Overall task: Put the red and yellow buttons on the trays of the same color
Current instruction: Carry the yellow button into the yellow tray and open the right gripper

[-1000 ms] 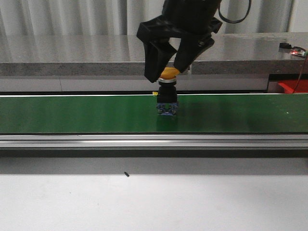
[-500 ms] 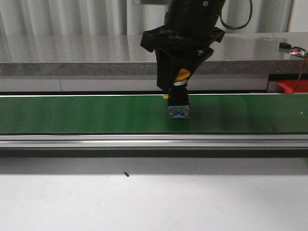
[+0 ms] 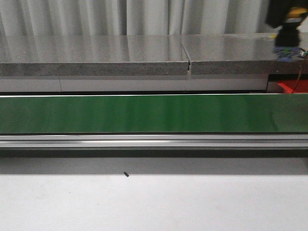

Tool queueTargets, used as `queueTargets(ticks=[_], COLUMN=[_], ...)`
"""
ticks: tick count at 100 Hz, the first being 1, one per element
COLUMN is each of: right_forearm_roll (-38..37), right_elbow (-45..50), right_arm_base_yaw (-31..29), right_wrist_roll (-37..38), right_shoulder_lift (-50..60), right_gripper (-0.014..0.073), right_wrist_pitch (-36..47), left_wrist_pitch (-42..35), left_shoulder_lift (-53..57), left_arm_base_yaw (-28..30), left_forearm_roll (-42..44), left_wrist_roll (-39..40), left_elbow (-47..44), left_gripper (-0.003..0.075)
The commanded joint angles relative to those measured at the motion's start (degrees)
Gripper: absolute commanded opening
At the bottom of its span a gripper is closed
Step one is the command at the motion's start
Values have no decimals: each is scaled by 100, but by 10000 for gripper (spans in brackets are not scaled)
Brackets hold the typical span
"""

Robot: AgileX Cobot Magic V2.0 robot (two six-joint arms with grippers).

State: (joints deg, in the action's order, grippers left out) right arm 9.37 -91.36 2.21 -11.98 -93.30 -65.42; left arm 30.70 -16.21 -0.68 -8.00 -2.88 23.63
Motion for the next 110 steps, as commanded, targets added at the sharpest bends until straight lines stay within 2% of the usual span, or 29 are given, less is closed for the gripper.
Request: queueTargets(ticks=[1, 32, 53, 65, 93, 110], right_forearm_roll=[59, 151, 587, 762, 774, 774], right_elbow=[-158, -158, -120, 107, 1171, 1500], right_arm_base_yaw=[-623, -2907, -3896, -4104, -4104, -4104], right_wrist_roll=[35, 40, 40, 40, -68, -169], right_shoulder_lift=[446, 398, 157, -77, -515, -728], right_gripper=[222, 222, 222, 222, 218, 218], right_wrist_pitch=[43, -16, 300, 455, 1466, 1921], left_wrist_pitch=[-446, -446, -446, -446, -446, -446], left_shoulder_lift=[-38, -38, -38, -38, -38, -38], left_arm_base_yaw=[-49, -49, -49, -49, -49, -49], left_forearm_roll=[-67, -67, -67, -67, -67, -67], left_wrist_roll=[27, 27, 27, 27, 27, 27], left_elbow=[152, 152, 152, 152, 152, 152], left_gripper=[-20, -20, -20, -20, -20, -20])
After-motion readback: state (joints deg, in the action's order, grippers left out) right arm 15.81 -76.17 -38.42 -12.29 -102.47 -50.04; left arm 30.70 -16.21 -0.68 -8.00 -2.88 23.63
